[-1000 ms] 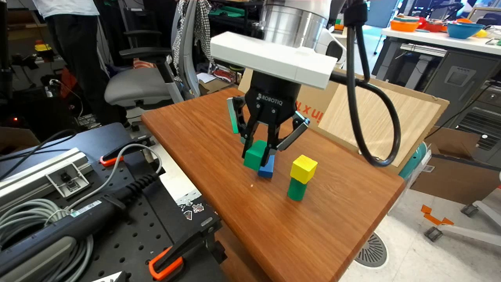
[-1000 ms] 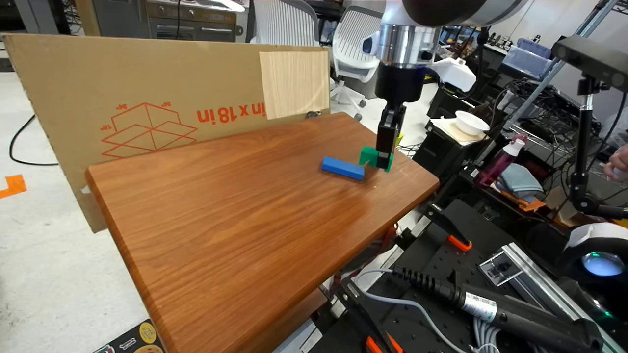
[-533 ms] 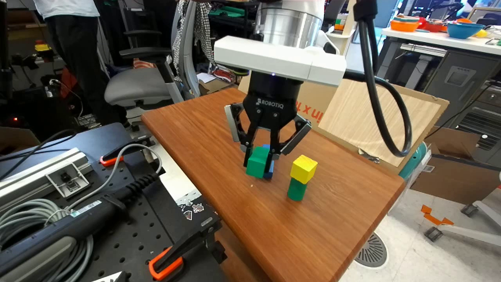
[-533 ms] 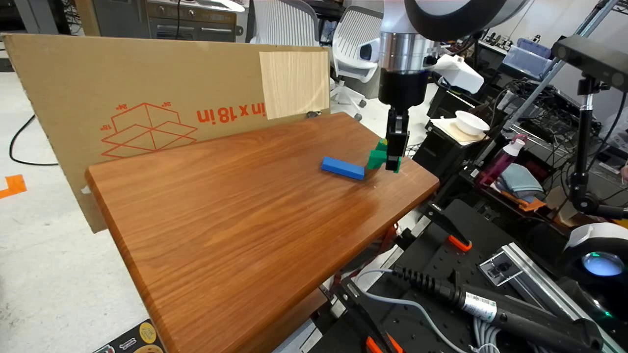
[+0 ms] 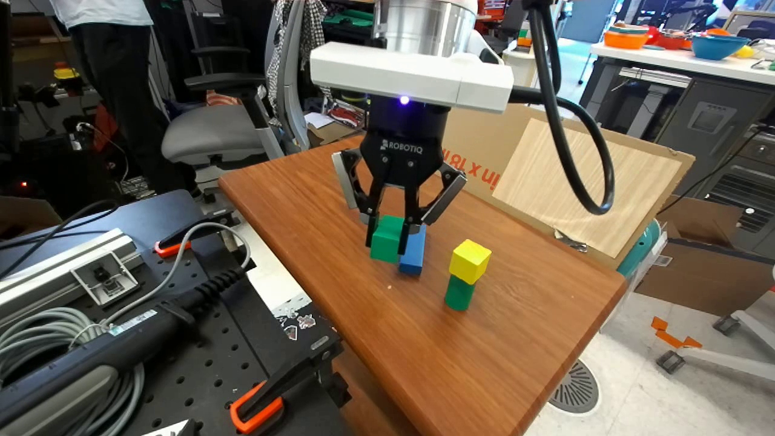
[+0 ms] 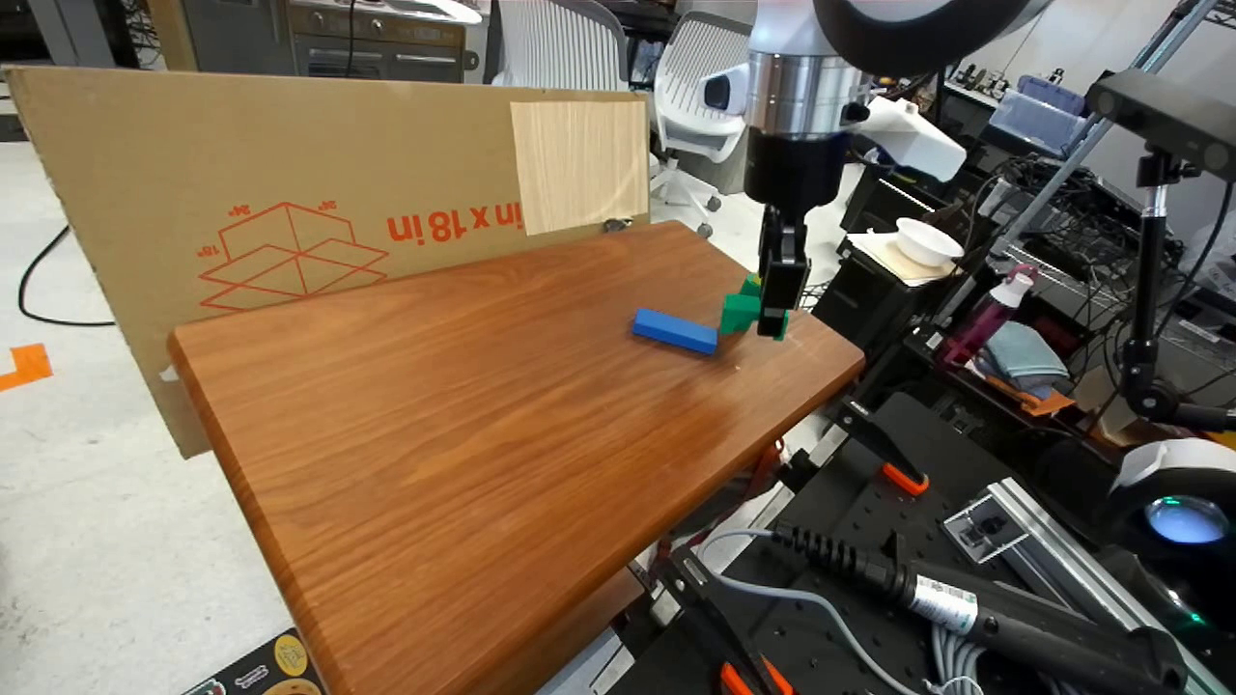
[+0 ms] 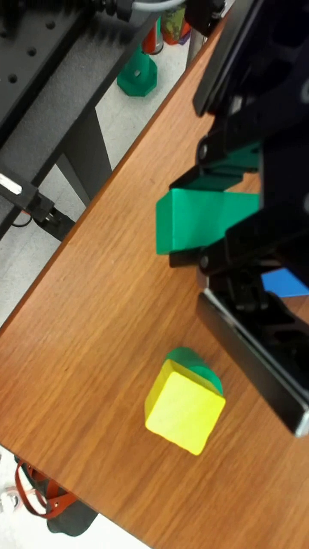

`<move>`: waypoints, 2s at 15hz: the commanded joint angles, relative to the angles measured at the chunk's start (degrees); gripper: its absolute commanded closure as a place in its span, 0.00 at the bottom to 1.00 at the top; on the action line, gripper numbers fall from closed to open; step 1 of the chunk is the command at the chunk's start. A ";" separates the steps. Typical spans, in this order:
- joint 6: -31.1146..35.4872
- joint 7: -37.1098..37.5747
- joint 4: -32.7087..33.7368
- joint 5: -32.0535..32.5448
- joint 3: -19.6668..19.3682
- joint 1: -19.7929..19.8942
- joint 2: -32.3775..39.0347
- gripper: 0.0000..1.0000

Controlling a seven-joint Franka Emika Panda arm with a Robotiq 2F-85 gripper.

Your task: Move the green rectangular block to the right

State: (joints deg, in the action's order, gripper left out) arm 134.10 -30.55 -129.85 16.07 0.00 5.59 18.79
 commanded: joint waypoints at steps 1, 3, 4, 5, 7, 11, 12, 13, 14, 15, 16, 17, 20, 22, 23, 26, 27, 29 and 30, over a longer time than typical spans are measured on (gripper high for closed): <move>3.26 -0.03 -6.29 -2.11 1.15 0.15 -4.73 0.91; 4.94 0.03 -8.83 -2.99 1.54 0.03 -5.56 0.91; 5.54 0.09 -9.83 -3.30 1.63 -0.07 -5.75 0.91; 7.14 0.75 -10.82 -2.60 1.41 -0.31 -5.62 0.91; 11.19 3.04 -12.24 -0.18 0.50 -0.84 -4.70 0.91; 16.73 7.59 -13.67 3.65 -1.29 -1.48 -2.95 0.91; 17.94 8.97 -13.72 5.06 -2.04 -1.76 -2.46 0.91; 18.59 10.08 -13.76 6.08 -2.58 -1.94 -2.11 0.91; 19.30 11.28 -13.70 7.32 -3.24 -2.18 -1.67 0.91; 19.89 12.36 -13.62 8.48 -3.86 -2.44 -1.23 0.91; 20.26 13.17 -13.51 9.34 -4.35 -2.60 -0.77 0.91; 20.64 14.04 -13.40 10.10 -4.88 -2.85 -0.34 0.91; 20.93 15.97 -13.19 11.72 -6.09 -3.58 0.93 0.91; 20.19 16.96 -13.05 11.83 -6.33 -3.90 1.20 0.40; 20.24 17.29 -13.18 11.82 -6.43 -4.10 1.09 0.34; 20.51 18.20 -14.29 11.33 -6.35 -4.63 -0.96 0.10; 20.14 18.71 -14.72 10.78 -6.15 -4.72 -2.00 0.04; 19.90 19.07 -16.05 7.79 -4.83 -4.14 -5.67 0.00; 19.14 18.25 -16.83 4.56 -3.32 -3.25 -8.44 0.00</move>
State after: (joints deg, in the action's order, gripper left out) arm 153.13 -12.62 -143.20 25.30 -5.12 1.76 17.77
